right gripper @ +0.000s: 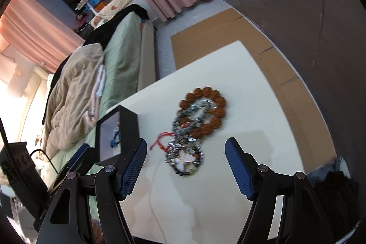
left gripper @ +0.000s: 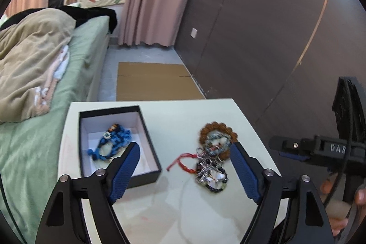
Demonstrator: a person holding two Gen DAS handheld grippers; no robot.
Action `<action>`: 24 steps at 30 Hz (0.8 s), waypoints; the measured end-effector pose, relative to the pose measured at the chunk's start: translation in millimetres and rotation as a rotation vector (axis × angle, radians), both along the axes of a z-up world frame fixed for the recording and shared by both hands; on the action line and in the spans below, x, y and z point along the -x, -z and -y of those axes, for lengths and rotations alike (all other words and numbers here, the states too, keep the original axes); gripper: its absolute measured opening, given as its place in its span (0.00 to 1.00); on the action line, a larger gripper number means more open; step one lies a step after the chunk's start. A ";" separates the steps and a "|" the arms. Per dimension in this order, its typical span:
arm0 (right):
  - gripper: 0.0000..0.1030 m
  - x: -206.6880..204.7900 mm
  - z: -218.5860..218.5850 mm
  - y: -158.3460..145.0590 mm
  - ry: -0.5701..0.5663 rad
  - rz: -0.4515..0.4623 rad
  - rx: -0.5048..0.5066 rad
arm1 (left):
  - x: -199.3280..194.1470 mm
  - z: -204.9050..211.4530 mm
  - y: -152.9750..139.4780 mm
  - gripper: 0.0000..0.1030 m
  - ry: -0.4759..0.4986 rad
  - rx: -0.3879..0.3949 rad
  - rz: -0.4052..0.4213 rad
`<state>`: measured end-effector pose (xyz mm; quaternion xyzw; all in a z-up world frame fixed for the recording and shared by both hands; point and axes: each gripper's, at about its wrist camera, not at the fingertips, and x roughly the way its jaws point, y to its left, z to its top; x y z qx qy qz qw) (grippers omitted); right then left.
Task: Organize jewelry
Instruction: 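Lower the left gripper onto the silver chain and close it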
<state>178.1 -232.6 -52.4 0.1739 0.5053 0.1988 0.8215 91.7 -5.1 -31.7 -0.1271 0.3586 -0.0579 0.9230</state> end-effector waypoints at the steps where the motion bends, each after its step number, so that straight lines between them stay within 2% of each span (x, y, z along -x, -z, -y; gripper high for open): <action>1: 0.69 -0.3 4.9 1.5 0.009 -0.010 0.001 | -0.2 3.4 1.2 0.74 0.007 -0.005 -0.003; 8: 0.69 -1.6 29.7 5.1 0.058 -0.037 -0.001 | -3.6 34.5 17.8 0.59 0.091 -0.067 -0.046; 12: 0.69 -5.0 42.8 8.5 0.084 -0.064 -0.013 | -6.3 48.3 28.6 0.55 0.128 -0.097 -0.075; 17: 0.69 -8.9 50.2 8.3 0.093 -0.068 -0.022 | -16.8 60.7 47.9 0.45 0.167 -0.142 -0.134; 24: 0.69 -14.0 54.2 10.1 0.091 -0.074 -0.016 | -28.5 62.7 61.9 0.43 0.168 -0.160 -0.175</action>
